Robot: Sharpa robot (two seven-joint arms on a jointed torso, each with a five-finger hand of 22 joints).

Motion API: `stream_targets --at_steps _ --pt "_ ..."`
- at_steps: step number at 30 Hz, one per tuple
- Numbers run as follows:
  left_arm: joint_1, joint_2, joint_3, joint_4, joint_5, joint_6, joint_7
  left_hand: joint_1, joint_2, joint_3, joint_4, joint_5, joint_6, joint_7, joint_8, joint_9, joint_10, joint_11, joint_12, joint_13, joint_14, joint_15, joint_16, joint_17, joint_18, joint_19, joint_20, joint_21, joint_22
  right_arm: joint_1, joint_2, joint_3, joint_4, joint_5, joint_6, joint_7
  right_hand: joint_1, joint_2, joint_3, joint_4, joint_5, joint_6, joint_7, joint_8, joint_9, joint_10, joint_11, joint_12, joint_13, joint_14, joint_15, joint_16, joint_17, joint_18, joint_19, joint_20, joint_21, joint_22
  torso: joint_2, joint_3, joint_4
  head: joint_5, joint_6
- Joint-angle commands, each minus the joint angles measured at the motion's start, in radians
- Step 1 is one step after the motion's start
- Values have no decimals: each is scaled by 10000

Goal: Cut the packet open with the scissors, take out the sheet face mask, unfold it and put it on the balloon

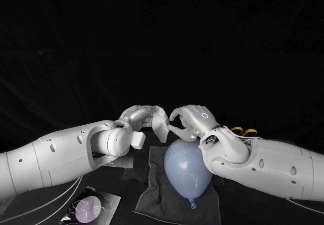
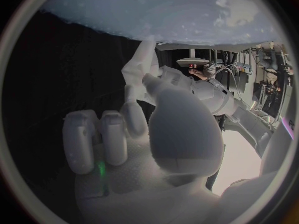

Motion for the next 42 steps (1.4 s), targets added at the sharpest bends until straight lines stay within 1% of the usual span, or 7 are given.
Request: stream_targets --at_steps 1,8,13,19,27,38,42 --pt "14 6 14 6 36 169 155 80 39 -23 51 23 57 10 33 9 15 9 47 5 63 6 -36 -12 93 -41 25 -51 7 0 -46 4 62 87 -139 264 -113 47 -137 85 4 6 66 -61 -20 16 38 -47 810 1046 -6 35 2626 -63 1067 43 63 2630 -3 3 9 3 4" --pt "14 13 13 16 35 229 118 73 46 -79 147 20 70 -9 24 13 44 14 39 3 -168 57 -244 -122 91 -3 24 -62 11 0 27 5 6 172 -292 230 -105 359 -219 362 14 73 45 -88 -62 33 21 -29 825 1046 -17 35 2626 -63 1067 43 63 2630 5 3 12 -24 17" --pt "14 15 13 38 28 264 98 45 25 -176 242 17 67 1 14 17 39 34 30 0 -324 102 -390 -199 88 4 36 -85 9 -1 165 7 -83 311 -598 211 -156 596 -196 580 19 97 42 -117 -94 47 17 -16 836 1046 -21 35 2626 -63 1067 38 63 2630 14 3 18 -37 12" --pt "15 30 12 41 0 337 90 43 17 -200 253 18 62 2 11 17 31 37 27 -2 -338 107 -406 -208 88 2 39 -90 8 -2 364 10 -273 702 -759 302 56 659 -113 498 2 109 19 -129 -108 62 -4 8 854 1046 -38 35 2626 -63 1067 27 63 2630 10 -4 17 -57 5" --pt "15 44 12 62 -14 383 84 50 23 -203 253 19 64 -1 12 18 32 35 28 -1 -340 107 -410 -211 89 1 39 -92 8 -3 527 11 -416 867 -618 442 496 745 73 271 -9 180 -21 -102 -105 87 -43 50 887 1046 -71 35 2626 -63 1067 -4 63 2630 2 -8 8 -39 -7" --pt "14 51 12 97 -17 386 107 59 29 -204 250 20 67 -4 15 20 36 32 31 0 -335 105 -411 -213 90 2 39 -93 8 -4 668 10 -614 725 -29 242 466 430 -106 247 -20 139 20 -127 -118 14 -11 -78 820 1046 -55 35 2626 -63 1067 -6 63 2630 5 -1 7 -31 3" --pt "14 49 12 102 -17 376 111 77 38 -207 243 21 70 -7 16 22 39 28 32 0 -325 100 -412 -215 92 4 37 -95 8 -5 671 10 -613 643 -42 221 910 639 139 8 -6 234 -47 -74 -101 45 -68 -18 861 1046 -92 35 2626 -63 1067 -19 63 2630 6 1 6 -34 -10"
